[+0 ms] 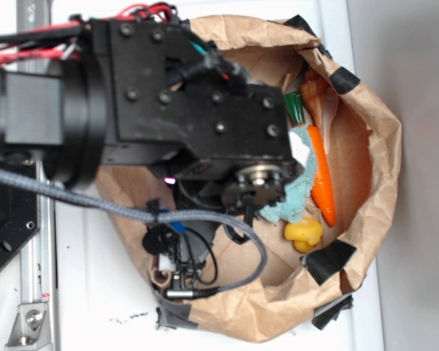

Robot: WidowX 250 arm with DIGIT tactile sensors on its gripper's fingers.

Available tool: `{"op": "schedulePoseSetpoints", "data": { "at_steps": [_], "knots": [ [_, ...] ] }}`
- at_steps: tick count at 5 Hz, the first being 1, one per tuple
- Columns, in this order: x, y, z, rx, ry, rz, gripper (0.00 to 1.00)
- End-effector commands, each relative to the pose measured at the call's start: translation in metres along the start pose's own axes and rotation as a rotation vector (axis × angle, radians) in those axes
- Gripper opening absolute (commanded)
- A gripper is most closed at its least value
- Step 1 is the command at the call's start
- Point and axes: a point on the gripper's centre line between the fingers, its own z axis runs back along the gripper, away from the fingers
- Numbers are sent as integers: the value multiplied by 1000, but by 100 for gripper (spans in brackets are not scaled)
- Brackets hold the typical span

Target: Grab the wood chip.

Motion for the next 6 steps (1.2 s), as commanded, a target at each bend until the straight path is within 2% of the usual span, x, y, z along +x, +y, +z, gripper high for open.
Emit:
{"op": "schedulePoseSetpoints", "data": {
  "at_steps": [1, 2, 5, 6],
  "knots": [
    [2, -14, -23, 43, 0, -44, 100],
    [1, -16, -34, 55, 15, -50, 100],
    [5, 27, -17, -38, -2, 130, 100],
    [14, 17, -25, -29, 26, 100, 100]
  ]
}}
